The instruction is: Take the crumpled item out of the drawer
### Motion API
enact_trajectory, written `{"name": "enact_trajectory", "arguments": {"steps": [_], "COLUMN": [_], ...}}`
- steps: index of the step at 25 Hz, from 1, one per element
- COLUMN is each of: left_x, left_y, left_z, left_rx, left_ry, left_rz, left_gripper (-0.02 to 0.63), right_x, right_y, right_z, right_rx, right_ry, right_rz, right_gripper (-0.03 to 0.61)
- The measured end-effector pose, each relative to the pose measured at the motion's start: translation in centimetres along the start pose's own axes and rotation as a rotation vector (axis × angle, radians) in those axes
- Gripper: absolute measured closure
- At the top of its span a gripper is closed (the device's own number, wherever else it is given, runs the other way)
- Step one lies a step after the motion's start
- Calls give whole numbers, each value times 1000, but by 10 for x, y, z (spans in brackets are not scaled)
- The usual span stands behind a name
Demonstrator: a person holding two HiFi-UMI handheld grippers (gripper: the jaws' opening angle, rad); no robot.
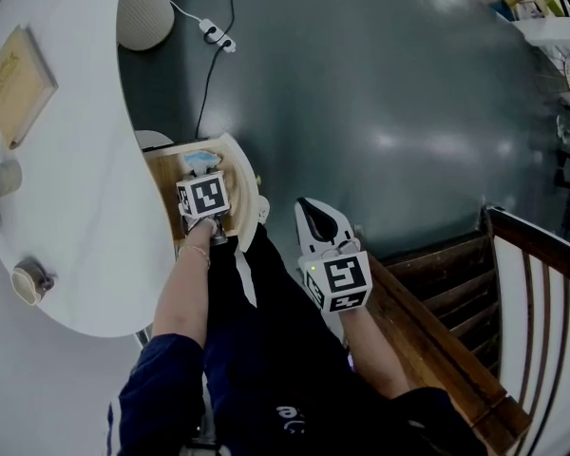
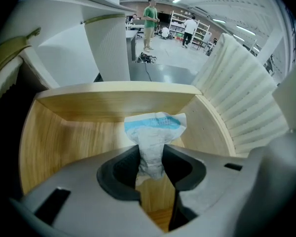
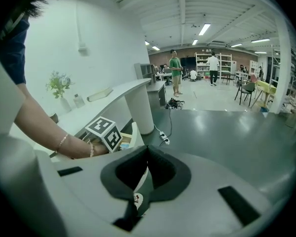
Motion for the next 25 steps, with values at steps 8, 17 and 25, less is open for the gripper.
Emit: {"name": "enact_trajectory", "arguments": {"steps": [8, 17, 25], "left_x": [-6, -5, -12], "left_y": [-11, -11, -29], "left_z": [36, 80, 119], "left_rx": [-16, -24, -56], "left_ry": [-1, -58, -85], "left_rz": [13, -21, -93], "left_gripper": [476, 477, 476], "right_x": [17, 17, 13], "right_y": [7, 13, 21], "right_z": [10, 25, 40], "right_rx": [31, 36, 35], "right_ry": [-27, -38, -54], "right_rz": [33, 44, 36], "right_gripper": [571, 571, 571]}}
Point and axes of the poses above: the fingertips, and each gripper's own axes: z backward along the fingers, y to its left, x out of its top, the point moved 3 cm from there along z, backward along the fingers, and after that the axes turned 3 degrees about x, right-handed, at the moved point
